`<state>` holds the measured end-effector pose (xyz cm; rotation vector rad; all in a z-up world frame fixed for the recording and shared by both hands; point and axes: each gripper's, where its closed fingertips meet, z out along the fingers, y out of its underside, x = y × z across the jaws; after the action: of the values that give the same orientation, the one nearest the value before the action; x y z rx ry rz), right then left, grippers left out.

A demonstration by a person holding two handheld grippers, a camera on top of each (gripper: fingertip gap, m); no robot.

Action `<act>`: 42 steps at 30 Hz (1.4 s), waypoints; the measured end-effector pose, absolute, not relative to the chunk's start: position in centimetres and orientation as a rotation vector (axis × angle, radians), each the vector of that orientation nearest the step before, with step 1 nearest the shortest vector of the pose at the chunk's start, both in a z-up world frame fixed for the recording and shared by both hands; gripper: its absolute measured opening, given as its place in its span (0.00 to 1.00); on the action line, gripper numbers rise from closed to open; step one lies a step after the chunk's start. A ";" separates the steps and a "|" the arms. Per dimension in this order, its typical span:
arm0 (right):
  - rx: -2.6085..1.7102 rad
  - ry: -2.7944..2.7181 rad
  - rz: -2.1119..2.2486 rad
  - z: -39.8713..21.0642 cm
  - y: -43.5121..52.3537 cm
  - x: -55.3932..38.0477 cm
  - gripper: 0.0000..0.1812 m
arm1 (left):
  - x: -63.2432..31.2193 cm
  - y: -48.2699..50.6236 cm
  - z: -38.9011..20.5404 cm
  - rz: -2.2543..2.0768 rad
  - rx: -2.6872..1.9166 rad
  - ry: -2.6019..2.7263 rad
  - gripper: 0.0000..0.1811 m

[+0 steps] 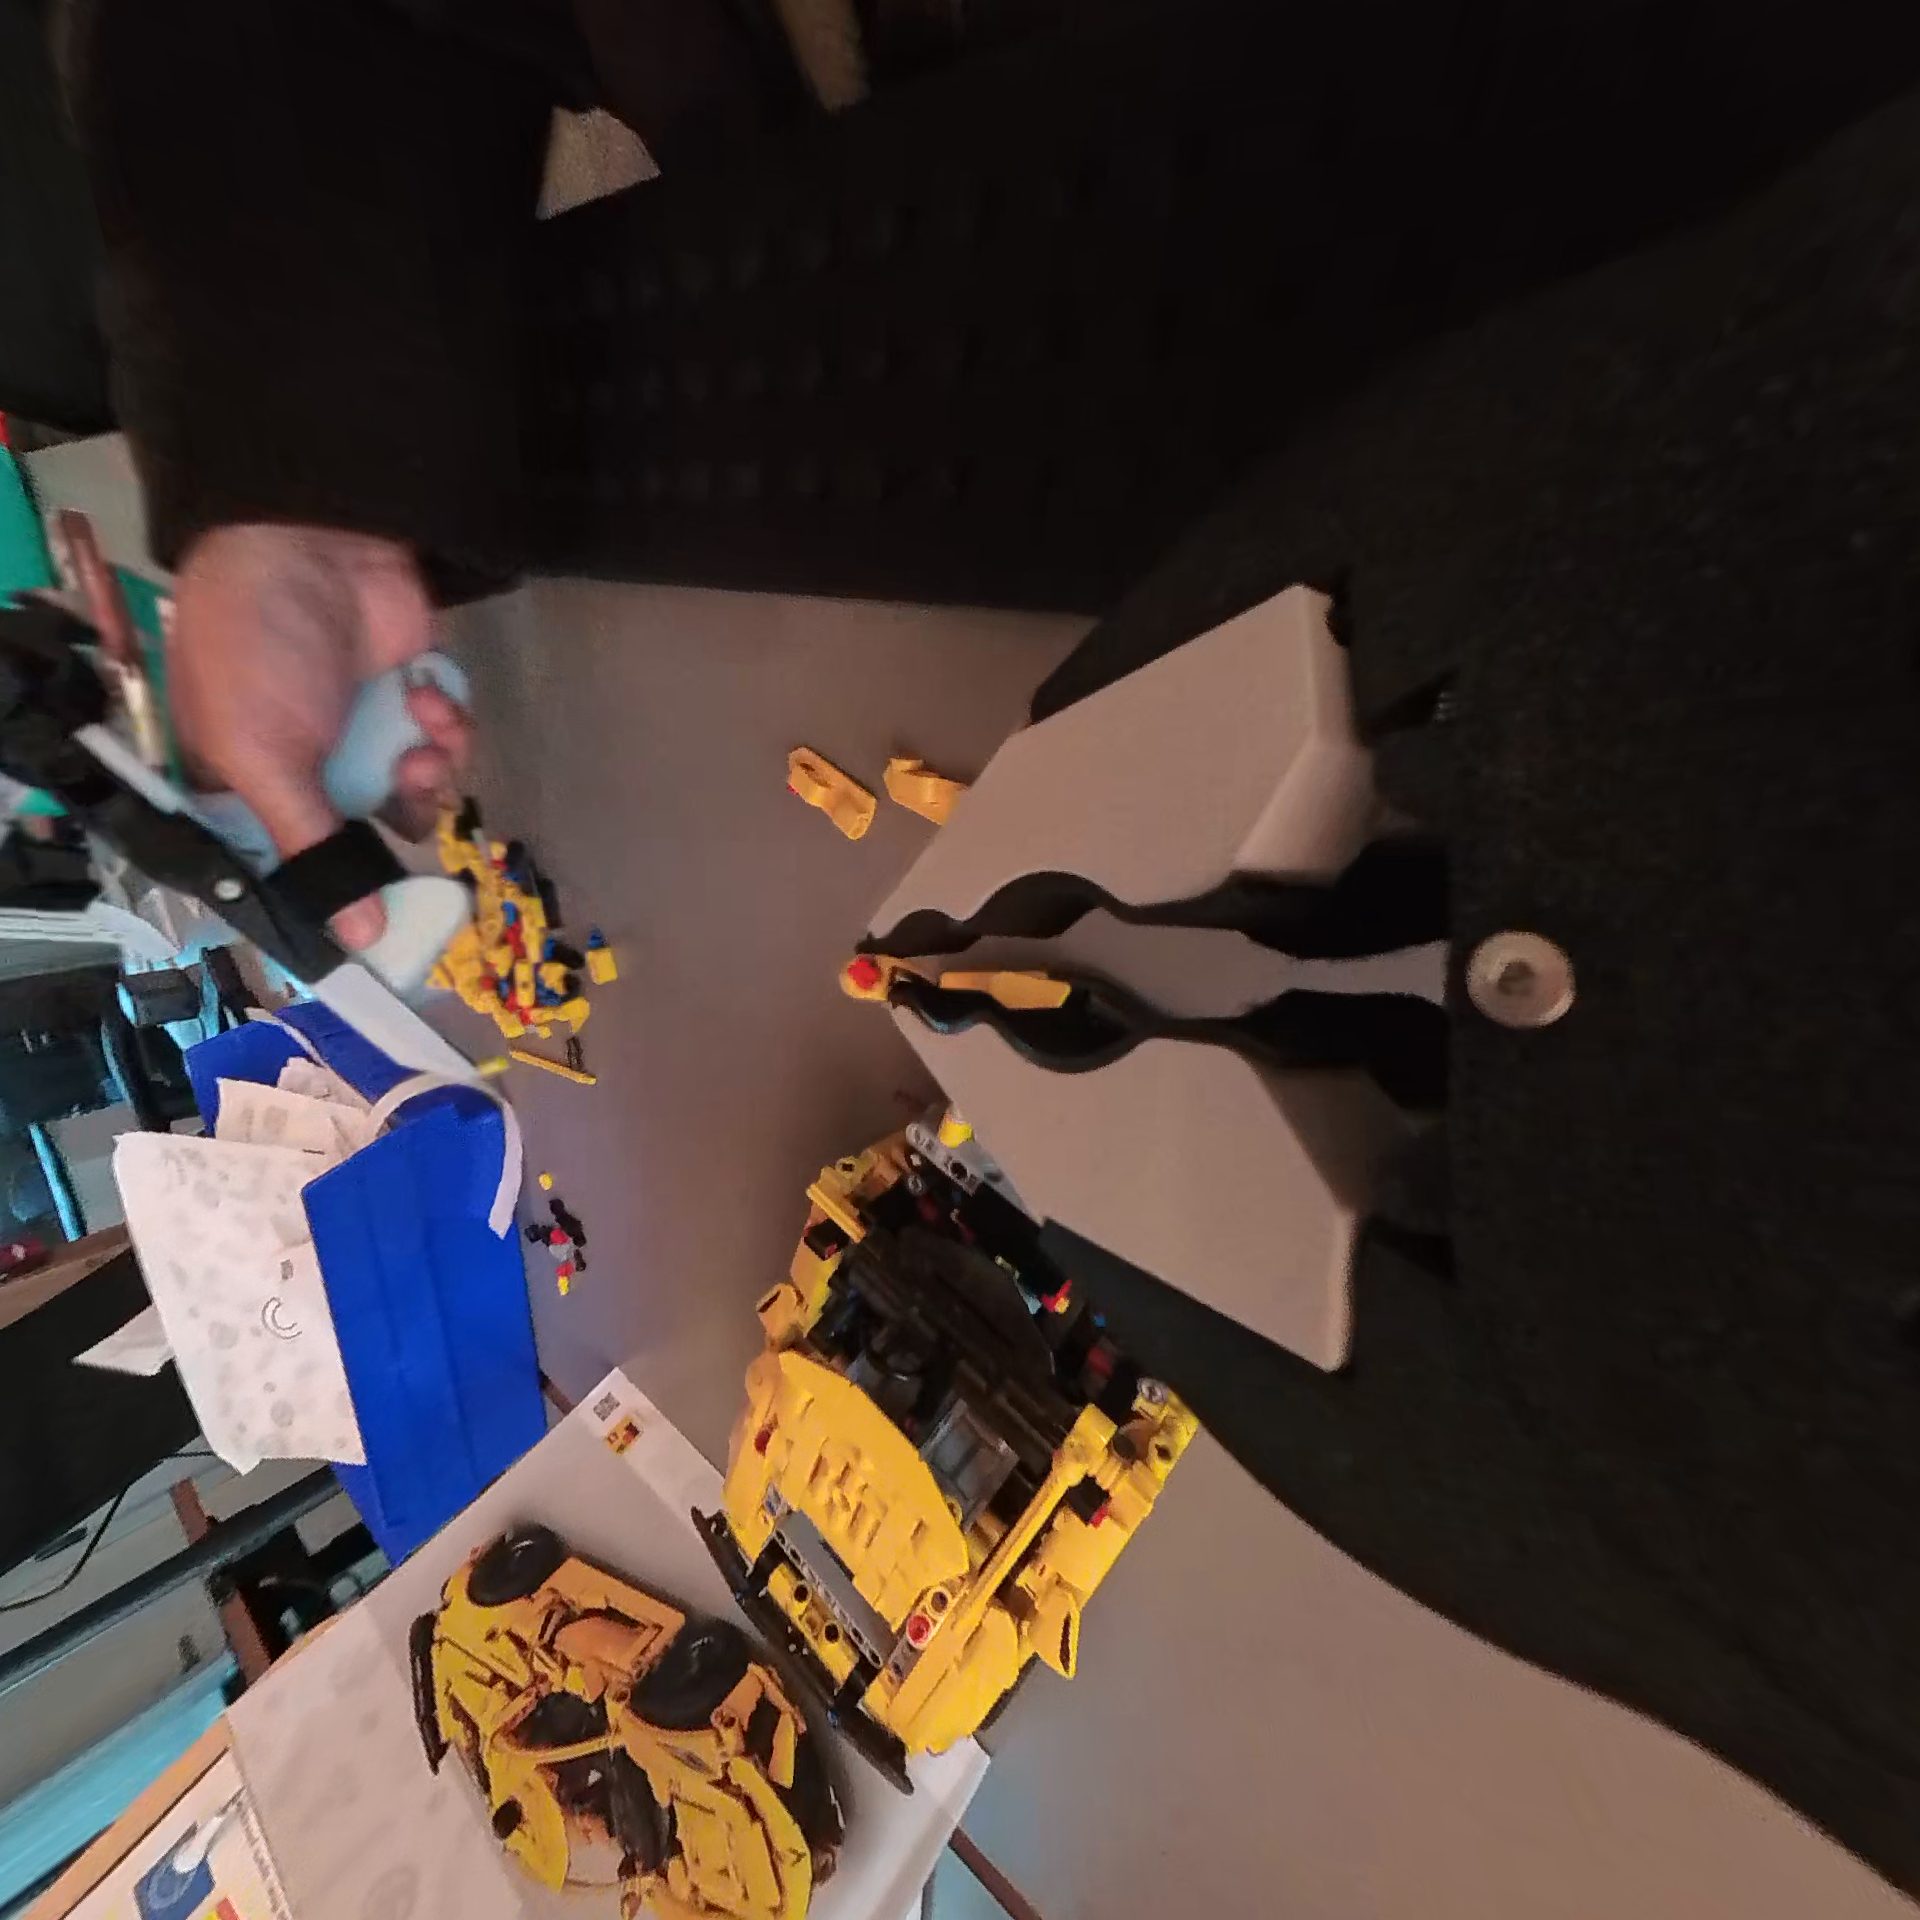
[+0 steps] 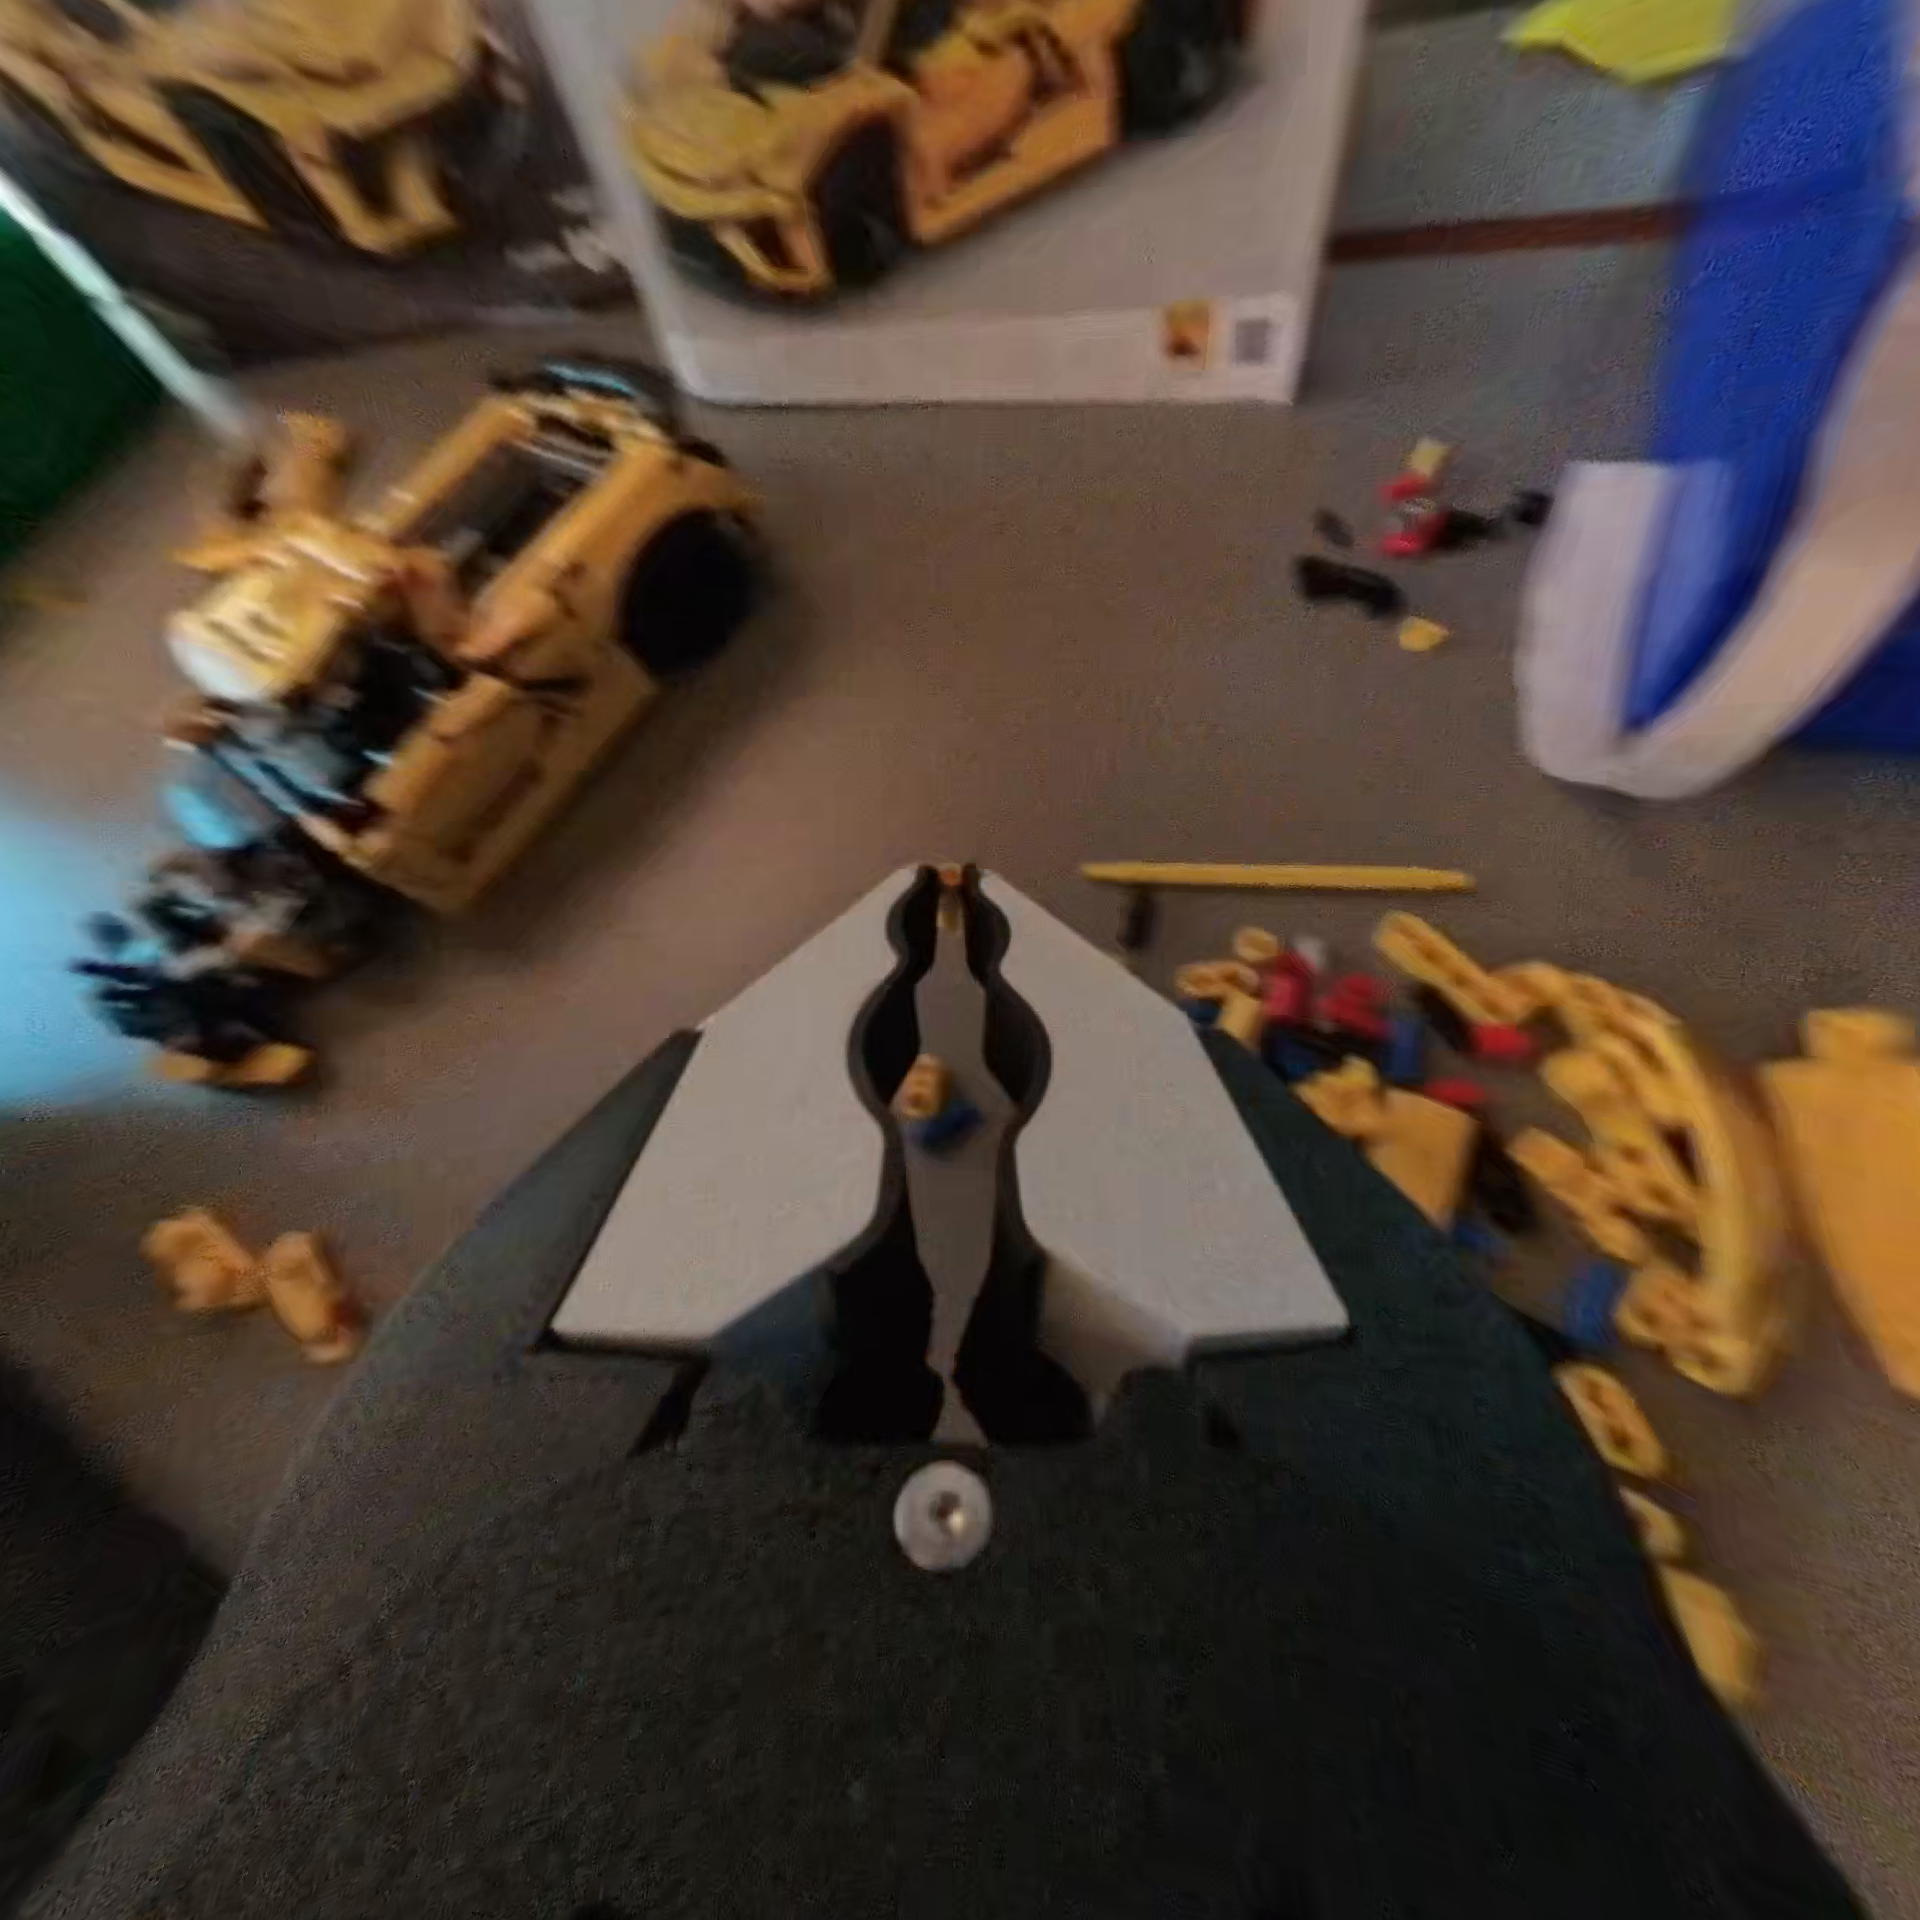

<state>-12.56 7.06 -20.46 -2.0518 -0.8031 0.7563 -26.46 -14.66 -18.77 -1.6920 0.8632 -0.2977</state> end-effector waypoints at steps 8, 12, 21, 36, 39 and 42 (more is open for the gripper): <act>-2.235 -0.698 0.617 -23.9 11.2 -5.0 0.12 | -26.5 -14.3 -19.9 -0.256 -1.734 0.892 0.02; -2.118 -0.706 0.520 -20.8 12.1 -3.3 0.15 | -26.6 -14.3 -19.4 -0.284 -1.725 0.862 0.02; -1.318 -1.574 0.998 -14.8 -6.4 -18.1 0.21 | -26.4 -15.0 -16.9 -0.503 -1.646 0.751 0.02; -1.091 -1.528 1.672 -13.2 -18.7 -25.2 0.10 | -24.0 -18.3 -13.3 -0.806 -1.414 0.783 0.02; -1.060 -1.525 1.677 -13.1 -18.9 -25.1 0.09 | -23.7 -18.6 -13.1 -0.849 -1.400 0.785 0.02; -1.055 -1.536 1.708 -13.0 -19.1 -24.8 0.08 | -23.5 -18.9 -13.1 -0.889 -1.396 0.787 0.02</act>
<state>-24.79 -19.12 -13.04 -1.0546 -1.5359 1.7076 -23.52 -18.93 -13.06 -1.3956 0.7868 -0.8895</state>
